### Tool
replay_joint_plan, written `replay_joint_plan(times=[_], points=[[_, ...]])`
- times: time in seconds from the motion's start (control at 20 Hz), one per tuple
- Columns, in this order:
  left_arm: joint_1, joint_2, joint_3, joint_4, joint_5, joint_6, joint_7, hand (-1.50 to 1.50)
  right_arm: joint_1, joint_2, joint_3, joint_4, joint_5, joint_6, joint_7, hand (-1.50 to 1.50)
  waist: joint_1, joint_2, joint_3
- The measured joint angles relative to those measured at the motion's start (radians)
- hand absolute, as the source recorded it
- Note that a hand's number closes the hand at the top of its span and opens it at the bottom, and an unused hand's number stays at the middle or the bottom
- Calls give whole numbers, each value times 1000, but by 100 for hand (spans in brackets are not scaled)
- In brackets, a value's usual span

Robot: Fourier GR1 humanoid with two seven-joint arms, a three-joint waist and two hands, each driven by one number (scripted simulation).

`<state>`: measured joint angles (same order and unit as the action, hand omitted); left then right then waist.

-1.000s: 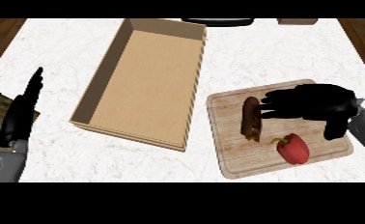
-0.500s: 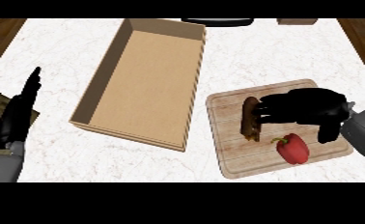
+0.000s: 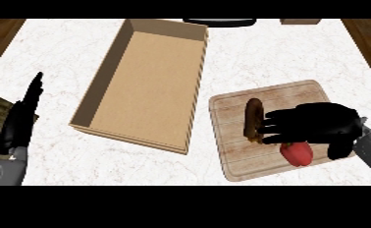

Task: Pick the bell pepper from the cutting board and place it in the cardboard box

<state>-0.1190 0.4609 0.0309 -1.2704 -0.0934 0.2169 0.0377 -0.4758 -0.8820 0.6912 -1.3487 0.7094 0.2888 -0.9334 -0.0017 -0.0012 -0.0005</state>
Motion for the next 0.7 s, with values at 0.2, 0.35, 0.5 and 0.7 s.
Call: replay_joint_plan(times=[0.2, 0.35, 0.5, 0.7], points=[[32, 7, 16, -39, 0, -23, 8, 0, 42, -26, -8, -48, 47, -3, 20, -150, 2, -1, 0], [20, 6, 28, -39, -6, -31, 15, 0, 56, -27, -15, -58, 80, 11, 46, -150, 2, 0, 0], [38, -3, 33, -65, -12, -40, 19, 0, 73, 3, -19, -45, 124, 15, 70, -150, 4, 0, 0], [34, -9, 47, -55, -24, -46, 11, 0, 90, 68, -50, -37, 155, -13, 91, 150, 4, -3, -3]])
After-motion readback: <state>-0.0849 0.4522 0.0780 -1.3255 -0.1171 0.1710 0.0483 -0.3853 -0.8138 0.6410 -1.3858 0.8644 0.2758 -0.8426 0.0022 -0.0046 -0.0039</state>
